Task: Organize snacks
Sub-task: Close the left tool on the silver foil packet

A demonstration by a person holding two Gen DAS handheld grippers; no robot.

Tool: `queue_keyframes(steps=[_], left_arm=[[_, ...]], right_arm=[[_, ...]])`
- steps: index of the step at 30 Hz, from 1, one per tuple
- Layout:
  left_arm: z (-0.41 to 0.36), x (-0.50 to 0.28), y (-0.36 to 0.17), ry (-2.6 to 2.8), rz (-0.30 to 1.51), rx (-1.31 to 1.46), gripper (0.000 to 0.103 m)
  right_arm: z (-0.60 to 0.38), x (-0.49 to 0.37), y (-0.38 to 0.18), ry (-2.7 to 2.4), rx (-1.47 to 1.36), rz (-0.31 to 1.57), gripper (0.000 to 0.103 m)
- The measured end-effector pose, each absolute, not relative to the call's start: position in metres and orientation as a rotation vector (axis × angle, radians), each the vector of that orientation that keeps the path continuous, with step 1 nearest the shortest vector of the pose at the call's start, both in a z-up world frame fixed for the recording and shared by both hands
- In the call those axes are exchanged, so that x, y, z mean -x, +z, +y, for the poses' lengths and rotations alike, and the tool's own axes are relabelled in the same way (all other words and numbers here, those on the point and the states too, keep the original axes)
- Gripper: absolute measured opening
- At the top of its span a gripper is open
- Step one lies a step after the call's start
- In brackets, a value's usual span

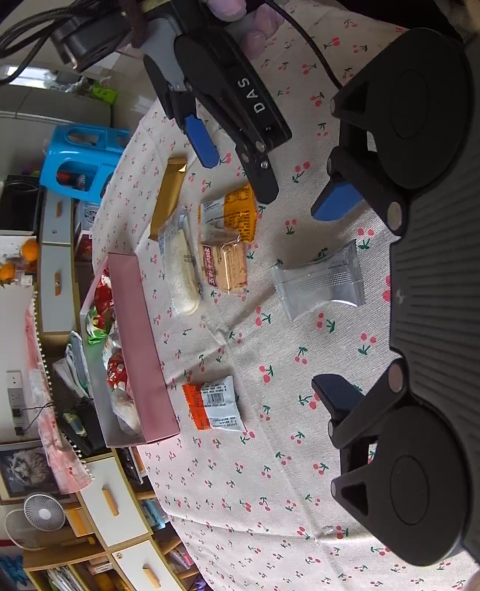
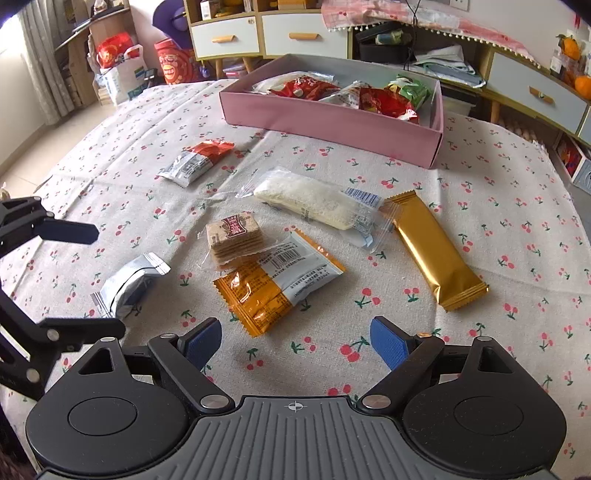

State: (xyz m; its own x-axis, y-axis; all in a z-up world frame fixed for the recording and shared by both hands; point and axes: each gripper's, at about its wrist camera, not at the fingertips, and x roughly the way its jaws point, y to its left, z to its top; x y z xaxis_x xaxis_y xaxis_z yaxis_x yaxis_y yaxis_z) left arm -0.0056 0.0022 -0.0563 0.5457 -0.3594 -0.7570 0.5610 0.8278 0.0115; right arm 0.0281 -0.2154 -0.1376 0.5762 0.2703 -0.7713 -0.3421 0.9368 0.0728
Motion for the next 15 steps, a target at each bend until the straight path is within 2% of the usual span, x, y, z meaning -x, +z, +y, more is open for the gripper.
queue_keyframes(steps=[4,11,15], left_arm=[[-0.001,0.006,-0.06,-0.566,0.846,-0.259,0.066],[0.0,0.002,-0.059,-0.556,0.862,-0.222,0.052],[0.005,-0.002,-0.058,-0.533,0.873,-0.196,0.038]], right_arm=[[-0.209,-0.034,-0.139,0.329,0.082,0.864,0.09],[-0.196,-0.047,-0.137,0.282,0.027,0.847,0.089],[-0.184,-0.048,-0.139,0.251,0.094,0.83,0.089]])
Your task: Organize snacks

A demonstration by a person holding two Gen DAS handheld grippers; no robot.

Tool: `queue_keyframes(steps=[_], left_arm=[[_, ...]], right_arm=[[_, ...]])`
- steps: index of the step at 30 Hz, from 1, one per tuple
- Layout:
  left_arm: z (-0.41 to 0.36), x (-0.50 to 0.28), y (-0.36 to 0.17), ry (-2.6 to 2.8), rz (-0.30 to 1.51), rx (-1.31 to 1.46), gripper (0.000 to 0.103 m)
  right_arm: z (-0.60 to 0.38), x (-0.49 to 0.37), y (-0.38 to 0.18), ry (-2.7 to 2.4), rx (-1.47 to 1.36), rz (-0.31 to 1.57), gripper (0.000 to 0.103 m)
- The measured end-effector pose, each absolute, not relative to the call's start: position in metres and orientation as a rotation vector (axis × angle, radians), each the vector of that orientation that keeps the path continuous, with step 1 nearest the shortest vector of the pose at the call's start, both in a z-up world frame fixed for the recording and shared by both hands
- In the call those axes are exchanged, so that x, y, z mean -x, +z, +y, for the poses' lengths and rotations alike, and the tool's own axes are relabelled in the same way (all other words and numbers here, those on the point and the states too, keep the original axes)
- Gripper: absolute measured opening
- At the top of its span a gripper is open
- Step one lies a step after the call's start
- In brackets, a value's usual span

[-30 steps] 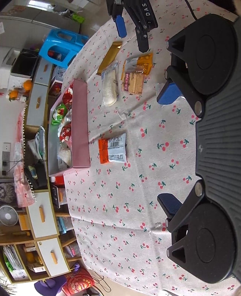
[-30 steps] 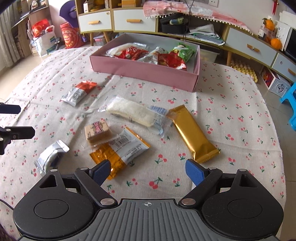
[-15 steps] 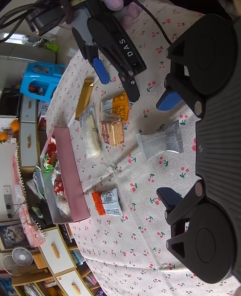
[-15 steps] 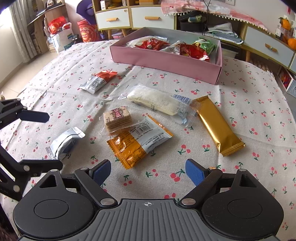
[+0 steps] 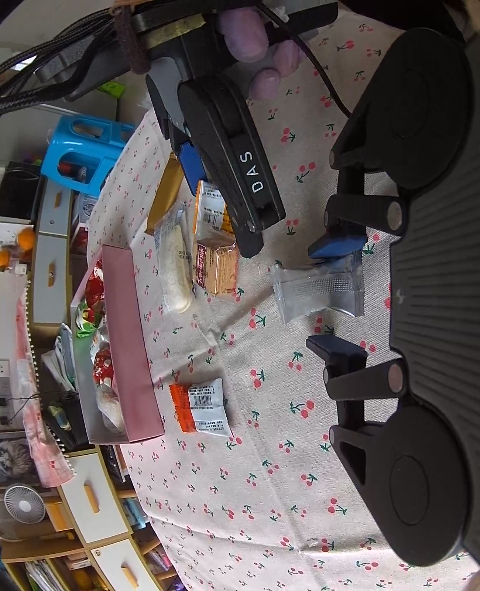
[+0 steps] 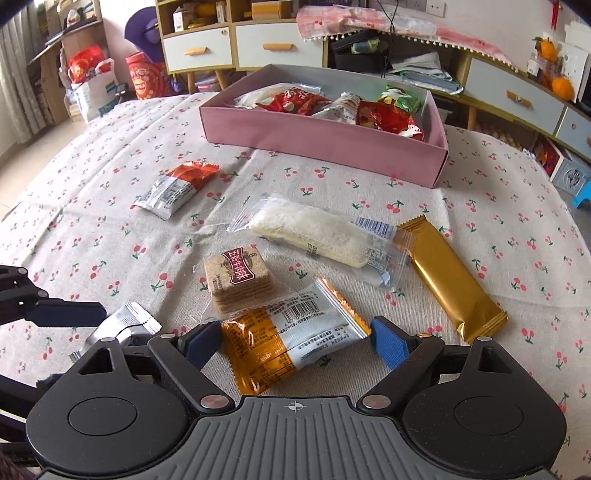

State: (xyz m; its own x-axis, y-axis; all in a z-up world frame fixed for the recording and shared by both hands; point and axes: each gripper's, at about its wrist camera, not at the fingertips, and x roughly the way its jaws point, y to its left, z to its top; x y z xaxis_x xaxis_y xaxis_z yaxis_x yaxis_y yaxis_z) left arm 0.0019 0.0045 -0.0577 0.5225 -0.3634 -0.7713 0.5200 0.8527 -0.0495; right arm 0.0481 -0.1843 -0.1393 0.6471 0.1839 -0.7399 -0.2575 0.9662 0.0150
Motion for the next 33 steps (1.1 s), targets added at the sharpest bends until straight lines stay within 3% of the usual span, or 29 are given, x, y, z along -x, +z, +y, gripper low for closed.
queue_keyframes(steps=[1,3,23,33], left_arm=[[0.006,-0.003,-0.058,-0.524,0.875,-0.192,0.032],[0.009,-0.005,-0.057,-0.505,0.883,-0.187,0.029],[0.017,-0.013,-0.055,-0.392,0.907,-0.189,0.033],[0.024,-0.019,-0.053,-0.357,0.949,-0.144,0.032]], right_arm=[[-0.185,-0.048,-0.139,0.251,0.093,0.836,0.089],[-0.19,-0.048,-0.138,0.25,0.089,0.852,0.089],[-0.202,-0.048,-0.137,0.257,0.106,0.866,0.086],[-0.224,-0.045,-0.133,0.206,0.06,0.936,0.079]])
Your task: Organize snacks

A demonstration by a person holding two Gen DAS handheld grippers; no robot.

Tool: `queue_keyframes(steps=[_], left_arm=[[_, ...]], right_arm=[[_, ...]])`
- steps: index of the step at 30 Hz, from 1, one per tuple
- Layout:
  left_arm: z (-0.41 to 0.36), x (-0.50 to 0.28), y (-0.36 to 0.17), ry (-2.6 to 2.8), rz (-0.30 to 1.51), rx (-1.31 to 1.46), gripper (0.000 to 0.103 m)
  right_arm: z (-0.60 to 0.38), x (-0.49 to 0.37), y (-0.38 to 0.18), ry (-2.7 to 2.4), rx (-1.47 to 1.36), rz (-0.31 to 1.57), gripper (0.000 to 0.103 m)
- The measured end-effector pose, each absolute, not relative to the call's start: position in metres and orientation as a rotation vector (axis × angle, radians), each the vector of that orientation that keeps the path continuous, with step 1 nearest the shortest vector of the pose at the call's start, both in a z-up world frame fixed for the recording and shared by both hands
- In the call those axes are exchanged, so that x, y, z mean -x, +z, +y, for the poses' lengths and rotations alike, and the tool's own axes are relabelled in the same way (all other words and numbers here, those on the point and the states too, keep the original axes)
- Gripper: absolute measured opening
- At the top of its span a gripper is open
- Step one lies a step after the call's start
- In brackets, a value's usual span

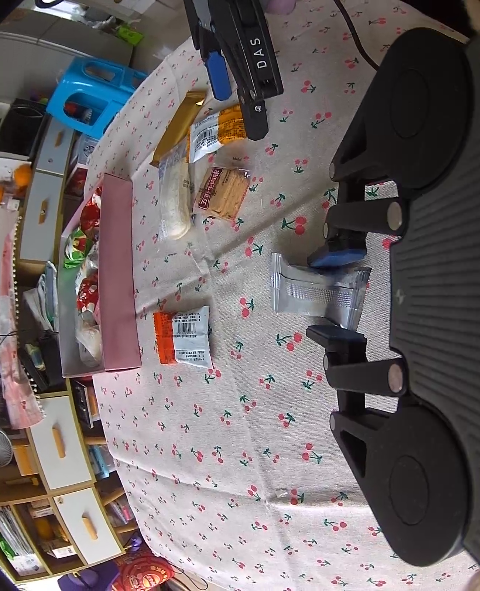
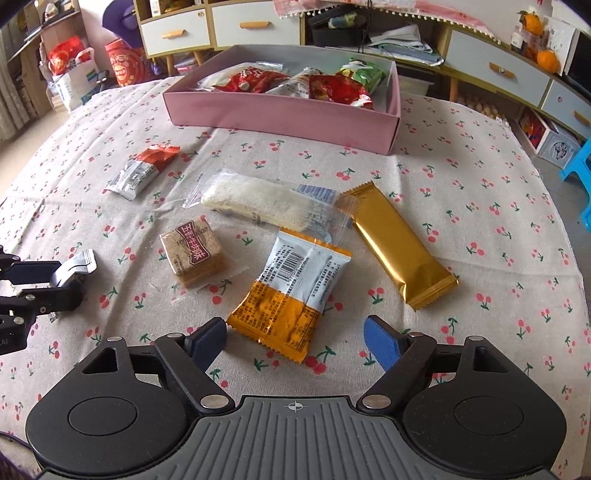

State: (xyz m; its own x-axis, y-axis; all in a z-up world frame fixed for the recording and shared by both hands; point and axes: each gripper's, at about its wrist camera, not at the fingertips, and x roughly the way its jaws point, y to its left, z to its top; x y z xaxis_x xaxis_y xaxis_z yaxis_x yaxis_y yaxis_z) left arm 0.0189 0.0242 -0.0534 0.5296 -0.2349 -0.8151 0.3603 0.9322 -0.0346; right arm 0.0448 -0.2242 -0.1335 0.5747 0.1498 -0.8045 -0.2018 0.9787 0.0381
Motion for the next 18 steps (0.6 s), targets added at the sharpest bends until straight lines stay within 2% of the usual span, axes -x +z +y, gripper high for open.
queue_keyframes(steps=[10,12,15,18], left_arm=[[0.026,-0.019,-0.053,-0.353,0.949,-0.14,0.029],[0.026,-0.019,-0.053,-0.351,0.95,-0.138,0.029],[0.026,-0.02,-0.052,-0.348,0.951,-0.135,0.027],[0.028,-0.022,-0.051,-0.347,0.957,-0.121,0.024]], right_arm=[[-0.209,-0.051,-0.134,0.24,0.071,0.889,0.071],[-0.211,-0.051,-0.132,0.233,0.061,0.884,0.059],[-0.216,-0.053,-0.131,0.222,0.04,0.885,0.046],[-0.22,-0.054,-0.129,0.221,0.02,0.894,0.042]])
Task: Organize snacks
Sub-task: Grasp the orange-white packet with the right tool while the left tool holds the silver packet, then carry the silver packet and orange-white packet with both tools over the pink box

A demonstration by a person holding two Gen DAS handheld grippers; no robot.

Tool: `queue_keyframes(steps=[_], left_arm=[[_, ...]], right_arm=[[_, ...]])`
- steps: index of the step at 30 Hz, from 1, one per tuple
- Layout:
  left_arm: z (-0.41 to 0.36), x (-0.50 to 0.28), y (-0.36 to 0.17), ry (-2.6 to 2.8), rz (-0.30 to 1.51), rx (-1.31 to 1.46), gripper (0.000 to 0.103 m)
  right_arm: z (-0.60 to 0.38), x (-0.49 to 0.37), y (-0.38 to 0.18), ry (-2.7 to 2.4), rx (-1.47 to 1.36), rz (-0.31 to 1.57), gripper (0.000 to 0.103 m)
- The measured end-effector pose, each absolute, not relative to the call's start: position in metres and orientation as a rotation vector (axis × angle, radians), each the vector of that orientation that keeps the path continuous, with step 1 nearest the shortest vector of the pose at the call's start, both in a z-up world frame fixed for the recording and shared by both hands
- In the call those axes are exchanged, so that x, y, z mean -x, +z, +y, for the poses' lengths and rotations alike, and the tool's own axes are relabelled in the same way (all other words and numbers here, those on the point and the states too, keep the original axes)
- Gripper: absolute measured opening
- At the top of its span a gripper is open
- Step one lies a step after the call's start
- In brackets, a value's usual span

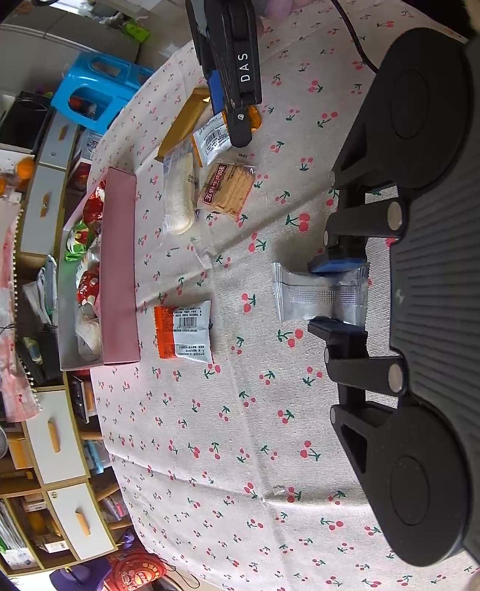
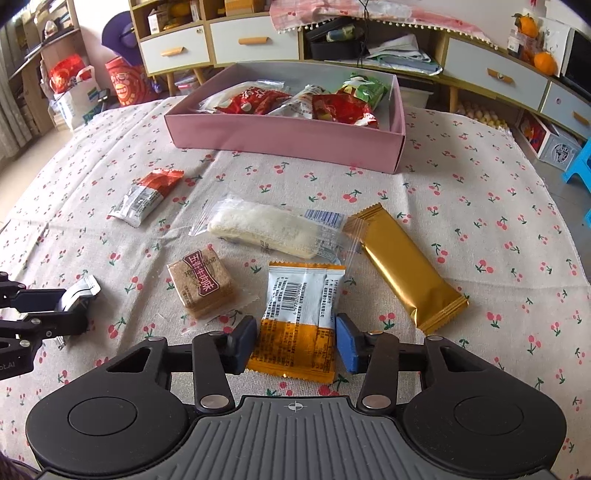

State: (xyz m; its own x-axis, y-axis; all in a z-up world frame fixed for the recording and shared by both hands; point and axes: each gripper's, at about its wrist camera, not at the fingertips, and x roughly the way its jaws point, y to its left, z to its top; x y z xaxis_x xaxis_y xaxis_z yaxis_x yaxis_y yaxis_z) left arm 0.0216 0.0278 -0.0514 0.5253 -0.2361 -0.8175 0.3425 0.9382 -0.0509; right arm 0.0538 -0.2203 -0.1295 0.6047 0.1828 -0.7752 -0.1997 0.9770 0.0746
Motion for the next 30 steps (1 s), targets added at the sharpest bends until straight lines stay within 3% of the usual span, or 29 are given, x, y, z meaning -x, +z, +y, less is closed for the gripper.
queue_keyframes(steps=[30], left_arm=[[0.045,-0.051,-0.014,-0.302,0.888,0.038,0.023]], right_arm=[[-0.228,-0.059,-0.081,0.262,-0.167,0.862,0.04]])
